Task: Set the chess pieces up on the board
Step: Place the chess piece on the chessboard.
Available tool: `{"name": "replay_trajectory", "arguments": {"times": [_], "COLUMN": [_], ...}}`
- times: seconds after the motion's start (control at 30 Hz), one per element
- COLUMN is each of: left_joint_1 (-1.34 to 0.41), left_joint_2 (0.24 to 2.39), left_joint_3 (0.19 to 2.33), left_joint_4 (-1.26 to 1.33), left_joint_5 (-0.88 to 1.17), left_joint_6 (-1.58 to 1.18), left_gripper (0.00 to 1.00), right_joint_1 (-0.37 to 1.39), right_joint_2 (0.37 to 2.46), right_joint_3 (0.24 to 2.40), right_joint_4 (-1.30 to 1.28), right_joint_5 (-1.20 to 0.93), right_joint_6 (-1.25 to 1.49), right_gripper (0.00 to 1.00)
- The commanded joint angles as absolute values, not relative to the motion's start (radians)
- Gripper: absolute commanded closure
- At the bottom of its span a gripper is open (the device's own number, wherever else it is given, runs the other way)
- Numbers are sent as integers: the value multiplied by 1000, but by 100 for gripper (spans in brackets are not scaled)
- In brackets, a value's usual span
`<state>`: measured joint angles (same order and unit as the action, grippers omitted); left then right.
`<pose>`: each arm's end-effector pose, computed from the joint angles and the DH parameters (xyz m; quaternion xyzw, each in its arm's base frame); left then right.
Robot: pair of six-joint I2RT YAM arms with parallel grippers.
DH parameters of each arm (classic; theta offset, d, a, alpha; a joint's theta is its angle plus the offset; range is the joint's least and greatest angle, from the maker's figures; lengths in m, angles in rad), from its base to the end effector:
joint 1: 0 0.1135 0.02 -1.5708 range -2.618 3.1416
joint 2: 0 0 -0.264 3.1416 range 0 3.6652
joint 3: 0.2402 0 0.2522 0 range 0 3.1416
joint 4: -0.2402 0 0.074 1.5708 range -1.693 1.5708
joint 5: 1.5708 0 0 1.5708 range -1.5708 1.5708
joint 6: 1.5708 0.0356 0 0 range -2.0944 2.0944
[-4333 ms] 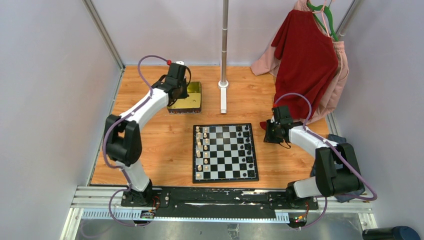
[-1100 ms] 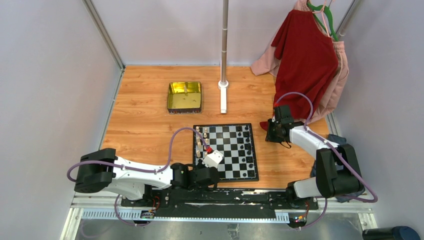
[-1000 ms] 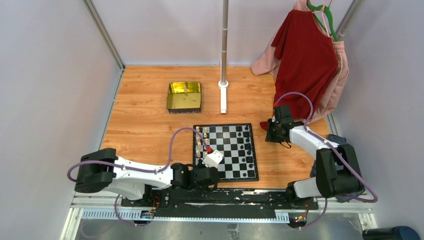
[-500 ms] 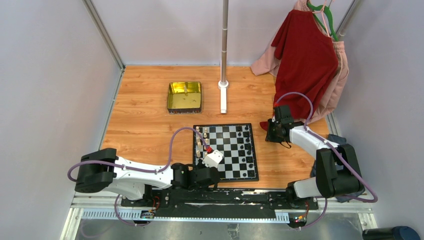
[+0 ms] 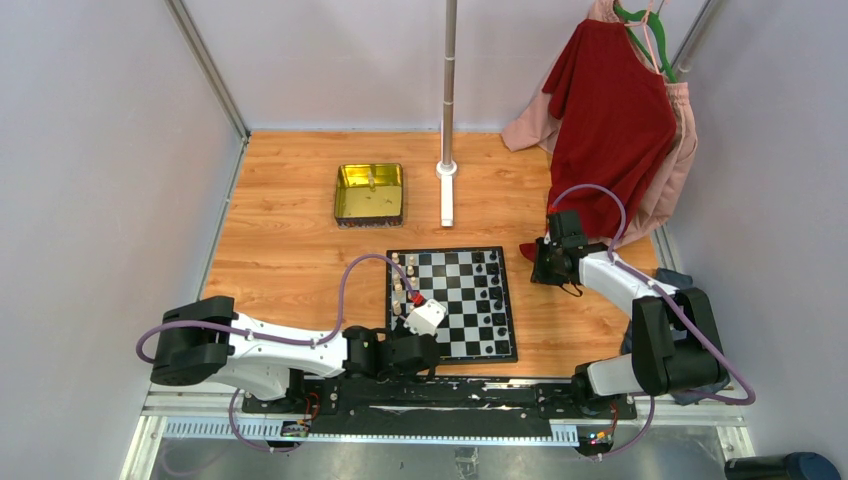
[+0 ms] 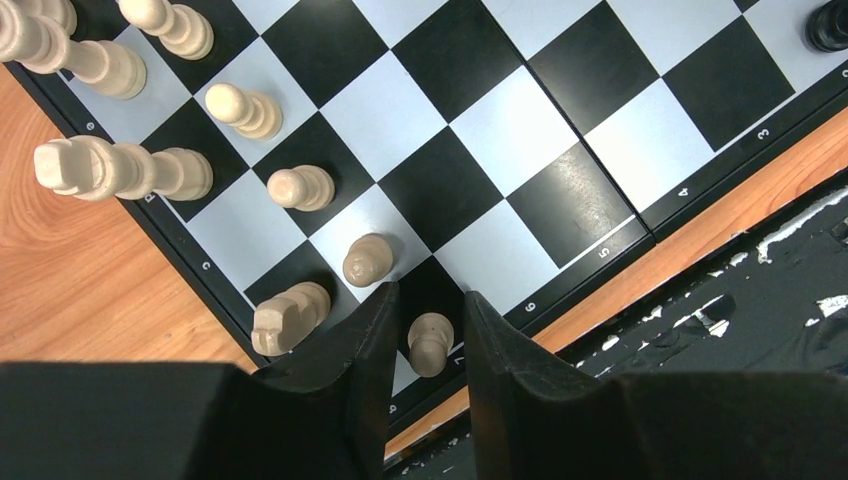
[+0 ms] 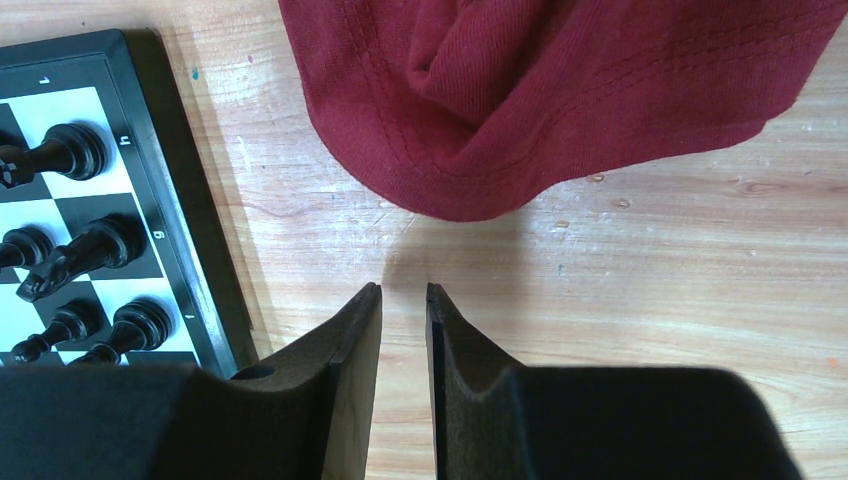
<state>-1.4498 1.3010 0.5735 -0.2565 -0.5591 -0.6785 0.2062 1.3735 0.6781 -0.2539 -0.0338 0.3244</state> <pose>0.0465 -0.2262 0.1631 0.2722 0.8825 -0.1149 0.3658 0.2528 0.0541 0.1724 0.0511 0.9506 0.0957 0.2908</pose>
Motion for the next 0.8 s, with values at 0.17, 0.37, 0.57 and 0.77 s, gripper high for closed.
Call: {"name": "replay_trajectory", "arguments": {"times": [0.17, 0.37, 0.57, 0.77], "left_joint_1": [-1456, -1456, -1456, -1460], "left_joint_2": [1313, 1302, 1294, 1264], "left_joint_3": [579, 595, 641, 687], "left_joint_4": [-266, -280, -334, -393], "left_joint_5": [-592, -593, -602, -616], "left_joint_6": [-683, -677, -679, -701], "left_gripper": [64, 64, 67, 68], "right_joint_1": [191, 192, 191, 190], "right_joint_2": [1388, 1386, 1381, 1369], "right_joint_3": [690, 690, 687, 685], "right_joint_4": [-265, -265, -264, -264], "right_joint_5": [-35, -37, -37, -37], "right_joint_6": [316, 317, 319, 319], "right_gripper": [72, 72, 72, 72]}}
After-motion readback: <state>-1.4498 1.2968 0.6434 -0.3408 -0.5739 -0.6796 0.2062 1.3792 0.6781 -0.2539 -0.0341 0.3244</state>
